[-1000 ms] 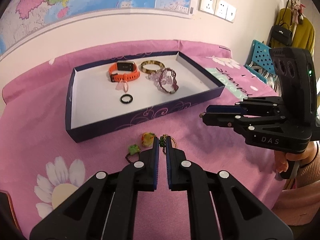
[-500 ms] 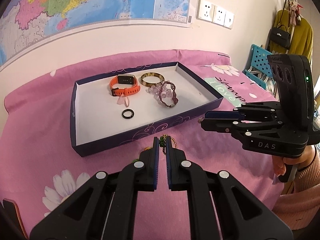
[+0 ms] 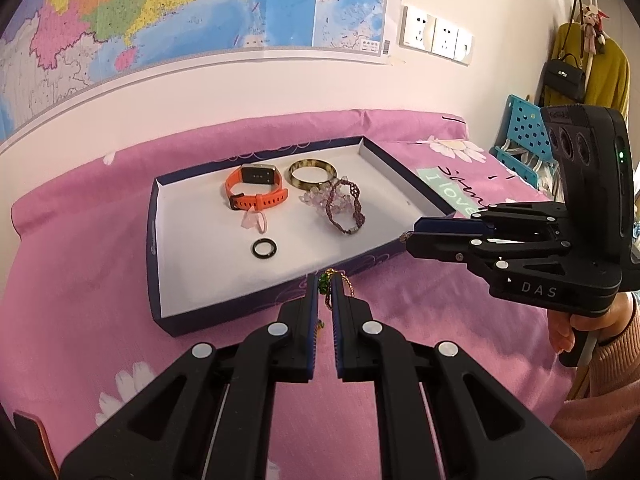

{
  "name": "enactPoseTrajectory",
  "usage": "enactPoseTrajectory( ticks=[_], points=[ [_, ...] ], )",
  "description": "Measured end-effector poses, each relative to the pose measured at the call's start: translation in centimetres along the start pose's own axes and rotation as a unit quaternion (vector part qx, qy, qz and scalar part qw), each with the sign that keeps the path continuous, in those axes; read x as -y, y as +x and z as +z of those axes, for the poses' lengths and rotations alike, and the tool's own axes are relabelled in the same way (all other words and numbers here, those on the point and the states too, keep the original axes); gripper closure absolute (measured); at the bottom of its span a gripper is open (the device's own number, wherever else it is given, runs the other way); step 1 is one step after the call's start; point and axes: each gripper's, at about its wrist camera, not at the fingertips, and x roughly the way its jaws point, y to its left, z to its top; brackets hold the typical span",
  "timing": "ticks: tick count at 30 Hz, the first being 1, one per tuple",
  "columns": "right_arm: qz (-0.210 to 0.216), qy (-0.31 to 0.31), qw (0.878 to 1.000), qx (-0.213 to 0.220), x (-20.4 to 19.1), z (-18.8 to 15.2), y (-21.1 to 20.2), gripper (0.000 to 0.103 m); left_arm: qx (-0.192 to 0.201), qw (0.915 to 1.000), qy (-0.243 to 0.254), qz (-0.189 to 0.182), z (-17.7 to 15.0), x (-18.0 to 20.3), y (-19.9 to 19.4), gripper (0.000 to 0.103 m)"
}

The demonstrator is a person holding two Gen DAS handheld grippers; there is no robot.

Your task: Organize jewelry

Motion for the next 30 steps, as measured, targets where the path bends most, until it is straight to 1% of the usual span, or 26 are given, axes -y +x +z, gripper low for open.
enactPoseTrajectory(
  ticks=[13,30],
  points=[
    [-0.003,-0.001,1.000,0.004,0.5,1.0,0.5,0.087,0.003,1.0000,0.000,0.007,1.1,-0.3,0.8,0.096],
    [-0.007,-0.001,1.000,0.006,0.9,1.8,1.1,0.087,0.001,0.9999,-0.006,0.014,1.7,-0.7,1.5,0.096]
  ],
)
